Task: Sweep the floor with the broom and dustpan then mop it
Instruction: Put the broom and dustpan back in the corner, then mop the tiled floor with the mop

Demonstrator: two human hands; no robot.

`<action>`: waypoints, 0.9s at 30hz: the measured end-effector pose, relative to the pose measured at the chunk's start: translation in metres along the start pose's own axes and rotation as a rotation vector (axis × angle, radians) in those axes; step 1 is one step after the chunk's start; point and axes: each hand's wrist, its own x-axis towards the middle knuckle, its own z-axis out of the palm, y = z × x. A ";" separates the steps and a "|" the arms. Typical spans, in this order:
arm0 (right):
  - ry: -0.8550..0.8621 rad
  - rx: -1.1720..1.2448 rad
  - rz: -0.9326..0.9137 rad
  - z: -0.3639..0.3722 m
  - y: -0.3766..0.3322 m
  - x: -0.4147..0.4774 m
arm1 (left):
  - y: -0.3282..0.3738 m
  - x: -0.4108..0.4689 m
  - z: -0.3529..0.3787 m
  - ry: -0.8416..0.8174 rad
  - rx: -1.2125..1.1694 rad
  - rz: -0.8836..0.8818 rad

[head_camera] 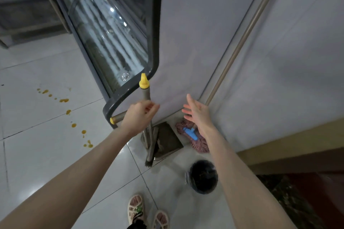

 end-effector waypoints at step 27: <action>0.388 0.100 -0.141 -0.205 -0.153 0.189 | 0.191 0.312 0.141 -0.248 -0.428 -0.044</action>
